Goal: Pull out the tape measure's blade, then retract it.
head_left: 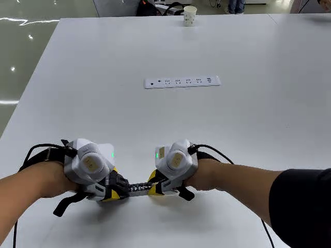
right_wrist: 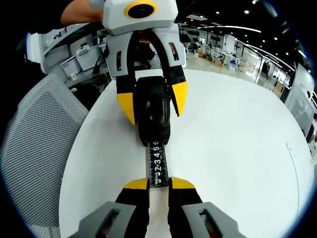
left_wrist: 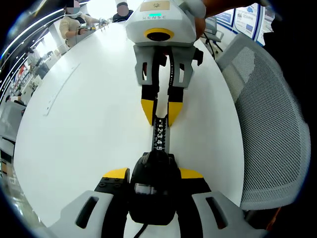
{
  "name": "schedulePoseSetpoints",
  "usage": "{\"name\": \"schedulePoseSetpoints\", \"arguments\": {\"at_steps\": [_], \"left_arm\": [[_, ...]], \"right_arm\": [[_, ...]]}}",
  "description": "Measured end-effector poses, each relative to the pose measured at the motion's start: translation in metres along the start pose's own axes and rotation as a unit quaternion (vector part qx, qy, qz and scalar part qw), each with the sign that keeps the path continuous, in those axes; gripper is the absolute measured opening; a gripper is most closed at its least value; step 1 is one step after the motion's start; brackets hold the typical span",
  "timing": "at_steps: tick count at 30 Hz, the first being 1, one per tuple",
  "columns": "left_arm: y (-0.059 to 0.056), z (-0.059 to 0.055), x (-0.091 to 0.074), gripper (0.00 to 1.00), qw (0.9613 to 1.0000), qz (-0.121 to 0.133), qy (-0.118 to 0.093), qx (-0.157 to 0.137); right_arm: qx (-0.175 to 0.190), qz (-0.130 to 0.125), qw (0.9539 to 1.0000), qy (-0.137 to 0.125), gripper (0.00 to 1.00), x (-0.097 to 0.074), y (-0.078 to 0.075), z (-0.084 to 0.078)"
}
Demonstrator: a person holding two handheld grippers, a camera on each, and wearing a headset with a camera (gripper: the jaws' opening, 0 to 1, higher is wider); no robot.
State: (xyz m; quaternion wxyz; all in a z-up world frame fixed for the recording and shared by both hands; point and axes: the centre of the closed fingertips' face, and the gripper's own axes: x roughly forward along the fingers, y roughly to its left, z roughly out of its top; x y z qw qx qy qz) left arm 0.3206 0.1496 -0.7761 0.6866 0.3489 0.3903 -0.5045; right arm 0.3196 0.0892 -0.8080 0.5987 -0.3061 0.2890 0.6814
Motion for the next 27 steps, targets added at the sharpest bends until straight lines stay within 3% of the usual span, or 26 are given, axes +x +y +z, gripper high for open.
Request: {"name": "schedulePoseSetpoints", "arguments": {"at_steps": [27], "left_arm": [[0.000,0.000,-0.001,0.31,1.0000,0.000,0.000,0.000]], "right_arm": [[0.013,-0.002,0.9999,0.004,0.09,-0.013,0.000,-0.014]]}}
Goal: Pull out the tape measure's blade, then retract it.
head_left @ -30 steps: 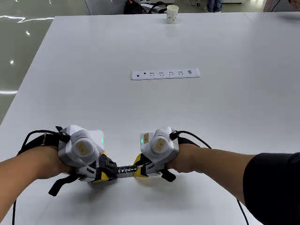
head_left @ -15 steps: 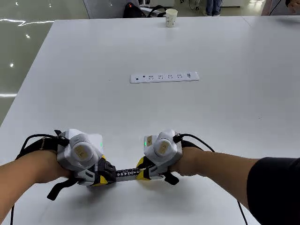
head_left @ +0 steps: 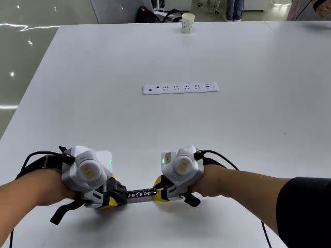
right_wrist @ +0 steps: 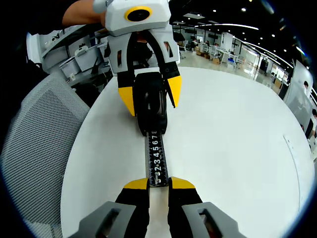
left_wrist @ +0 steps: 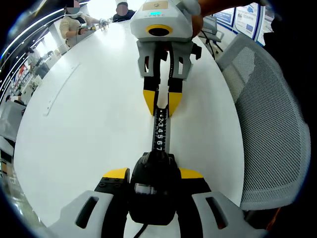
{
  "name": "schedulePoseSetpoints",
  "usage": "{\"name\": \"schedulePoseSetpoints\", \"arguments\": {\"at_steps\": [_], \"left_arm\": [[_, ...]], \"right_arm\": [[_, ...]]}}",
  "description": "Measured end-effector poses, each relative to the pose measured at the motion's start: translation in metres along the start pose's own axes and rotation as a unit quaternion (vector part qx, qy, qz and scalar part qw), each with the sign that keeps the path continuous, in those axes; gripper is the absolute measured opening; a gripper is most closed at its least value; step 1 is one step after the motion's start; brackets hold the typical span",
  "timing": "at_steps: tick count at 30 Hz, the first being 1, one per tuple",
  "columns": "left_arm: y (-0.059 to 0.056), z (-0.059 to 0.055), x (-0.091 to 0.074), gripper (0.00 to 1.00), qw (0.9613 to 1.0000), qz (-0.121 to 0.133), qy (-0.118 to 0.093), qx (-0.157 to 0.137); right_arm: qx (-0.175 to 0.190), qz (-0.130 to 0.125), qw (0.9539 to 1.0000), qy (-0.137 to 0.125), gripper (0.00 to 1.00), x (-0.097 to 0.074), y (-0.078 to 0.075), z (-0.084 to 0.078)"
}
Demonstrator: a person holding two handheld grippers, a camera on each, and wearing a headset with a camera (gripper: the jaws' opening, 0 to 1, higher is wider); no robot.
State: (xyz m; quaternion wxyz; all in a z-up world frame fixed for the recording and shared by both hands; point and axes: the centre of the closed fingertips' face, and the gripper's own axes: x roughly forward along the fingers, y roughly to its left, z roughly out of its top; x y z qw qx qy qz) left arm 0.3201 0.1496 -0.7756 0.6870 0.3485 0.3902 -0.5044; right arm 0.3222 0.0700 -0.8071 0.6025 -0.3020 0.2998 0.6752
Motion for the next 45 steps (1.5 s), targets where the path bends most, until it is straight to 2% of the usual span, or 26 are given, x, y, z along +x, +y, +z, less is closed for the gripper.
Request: {"name": "schedulePoseSetpoints", "arguments": {"at_steps": [45], "left_arm": [[-0.001,0.000,0.000,0.31,1.0000,0.002,0.000,0.002]], "right_arm": [[0.006,-0.006,0.9999,0.008,0.09,-0.016,-0.001,-0.020]]}}
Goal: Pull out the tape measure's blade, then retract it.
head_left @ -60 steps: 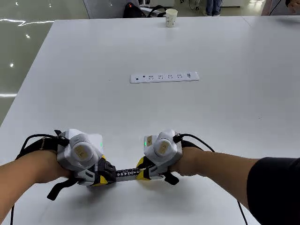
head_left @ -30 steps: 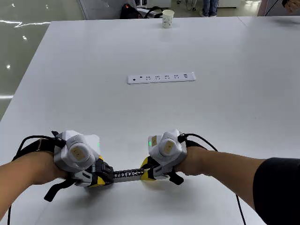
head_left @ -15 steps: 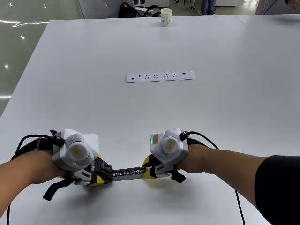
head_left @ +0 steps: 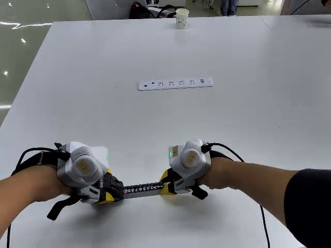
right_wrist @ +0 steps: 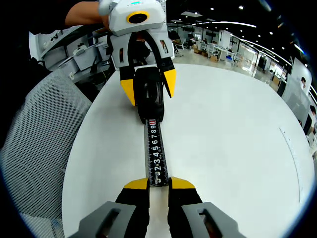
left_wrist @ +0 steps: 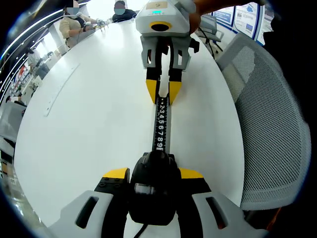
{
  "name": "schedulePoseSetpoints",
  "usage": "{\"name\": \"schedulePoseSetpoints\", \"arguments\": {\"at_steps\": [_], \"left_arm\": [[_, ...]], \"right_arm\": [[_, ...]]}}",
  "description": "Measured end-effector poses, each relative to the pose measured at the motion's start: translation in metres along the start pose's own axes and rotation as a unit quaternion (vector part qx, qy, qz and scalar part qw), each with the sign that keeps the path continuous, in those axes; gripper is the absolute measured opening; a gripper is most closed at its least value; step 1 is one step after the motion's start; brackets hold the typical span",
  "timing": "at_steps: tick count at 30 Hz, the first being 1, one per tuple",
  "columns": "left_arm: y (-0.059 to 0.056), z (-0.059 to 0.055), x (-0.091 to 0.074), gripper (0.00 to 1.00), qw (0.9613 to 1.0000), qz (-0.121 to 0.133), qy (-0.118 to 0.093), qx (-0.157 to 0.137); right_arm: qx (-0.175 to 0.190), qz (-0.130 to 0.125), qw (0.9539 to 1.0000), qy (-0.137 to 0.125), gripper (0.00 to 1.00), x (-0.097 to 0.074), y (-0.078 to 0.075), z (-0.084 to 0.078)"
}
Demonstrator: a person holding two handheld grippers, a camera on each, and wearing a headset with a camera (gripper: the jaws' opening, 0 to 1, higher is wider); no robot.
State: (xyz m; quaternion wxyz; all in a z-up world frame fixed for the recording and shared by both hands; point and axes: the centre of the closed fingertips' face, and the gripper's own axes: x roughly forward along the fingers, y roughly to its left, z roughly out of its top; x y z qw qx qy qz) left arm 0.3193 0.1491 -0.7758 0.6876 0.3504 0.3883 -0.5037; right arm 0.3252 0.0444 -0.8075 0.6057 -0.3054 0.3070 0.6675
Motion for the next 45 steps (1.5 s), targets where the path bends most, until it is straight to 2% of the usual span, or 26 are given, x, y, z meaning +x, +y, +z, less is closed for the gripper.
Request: {"name": "schedulePoseSetpoints", "arguments": {"at_steps": [45], "left_arm": [[0.000,0.000,0.000,0.31,1.0000,0.001,0.000,-0.001]], "right_arm": [[0.009,-0.007,0.9999,0.010,0.09,-0.018,-0.001,-0.020]]}}
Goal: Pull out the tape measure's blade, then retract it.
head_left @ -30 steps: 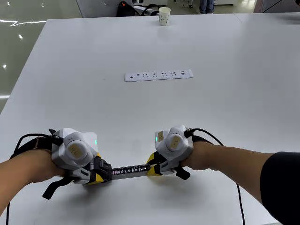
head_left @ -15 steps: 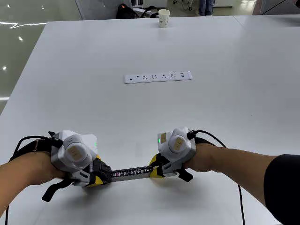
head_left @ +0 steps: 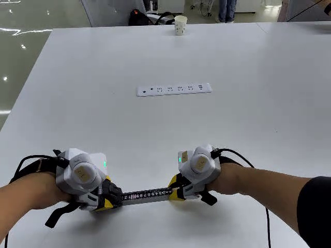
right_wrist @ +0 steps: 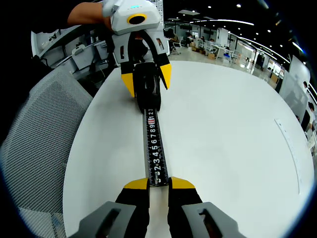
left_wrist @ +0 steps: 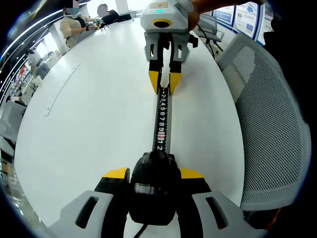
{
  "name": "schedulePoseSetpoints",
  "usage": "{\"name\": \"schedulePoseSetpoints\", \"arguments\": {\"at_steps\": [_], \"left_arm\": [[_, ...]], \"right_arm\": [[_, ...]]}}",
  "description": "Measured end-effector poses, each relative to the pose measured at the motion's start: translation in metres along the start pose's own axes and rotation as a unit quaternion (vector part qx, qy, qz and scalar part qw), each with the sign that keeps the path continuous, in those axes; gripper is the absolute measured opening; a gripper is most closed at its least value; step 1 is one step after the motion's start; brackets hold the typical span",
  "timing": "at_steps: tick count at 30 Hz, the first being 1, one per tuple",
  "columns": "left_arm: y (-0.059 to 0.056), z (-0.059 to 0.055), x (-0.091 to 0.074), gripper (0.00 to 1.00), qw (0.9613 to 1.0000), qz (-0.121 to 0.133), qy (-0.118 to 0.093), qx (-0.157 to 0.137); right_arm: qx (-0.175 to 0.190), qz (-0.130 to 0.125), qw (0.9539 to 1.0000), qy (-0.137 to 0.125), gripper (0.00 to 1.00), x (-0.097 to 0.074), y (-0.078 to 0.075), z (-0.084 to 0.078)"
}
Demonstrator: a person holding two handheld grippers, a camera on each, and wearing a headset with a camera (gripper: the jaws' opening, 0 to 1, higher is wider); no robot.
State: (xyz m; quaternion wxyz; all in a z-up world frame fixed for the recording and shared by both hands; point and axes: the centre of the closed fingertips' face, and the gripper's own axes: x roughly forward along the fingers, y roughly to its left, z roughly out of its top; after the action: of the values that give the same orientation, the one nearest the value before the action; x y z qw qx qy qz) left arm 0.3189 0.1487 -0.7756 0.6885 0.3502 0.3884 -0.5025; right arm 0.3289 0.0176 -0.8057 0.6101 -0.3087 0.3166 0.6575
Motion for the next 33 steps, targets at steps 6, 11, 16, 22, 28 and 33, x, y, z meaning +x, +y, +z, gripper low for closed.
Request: {"name": "schedulePoseSetpoints", "arguments": {"at_steps": [6,11,16,22,28,33], "left_arm": [[0.000,0.000,0.000,0.31,1.0000,0.000,0.000,-0.001],[0.000,0.000,0.001,0.31,1.0000,0.000,0.000,-0.001],[0.000,0.001,0.000,0.31,1.0000,0.000,0.000,0.000],[0.000,0.001,0.001,0.31,1.0000,0.000,0.000,0.001],[0.000,0.001,0.000,0.31,1.0000,0.001,-0.001,0.000],[0.000,0.001,0.000,0.31,1.0000,0.002,-0.002,0.001]], "right_arm": [[0.000,0.000,1.0000,0.002,0.09,-0.003,-0.001,-0.005],[0.001,-0.001,1.0000,0.003,0.09,-0.004,-0.002,-0.007],[0.002,-0.002,1.0000,0.004,0.09,-0.006,-0.002,-0.009],[0.003,-0.002,1.0000,0.005,0.09,-0.009,-0.001,-0.012],[0.004,-0.003,1.0000,0.005,0.09,-0.010,-0.001,-0.014],[0.003,-0.003,1.0000,0.006,0.09,-0.013,-0.002,-0.017]]}}
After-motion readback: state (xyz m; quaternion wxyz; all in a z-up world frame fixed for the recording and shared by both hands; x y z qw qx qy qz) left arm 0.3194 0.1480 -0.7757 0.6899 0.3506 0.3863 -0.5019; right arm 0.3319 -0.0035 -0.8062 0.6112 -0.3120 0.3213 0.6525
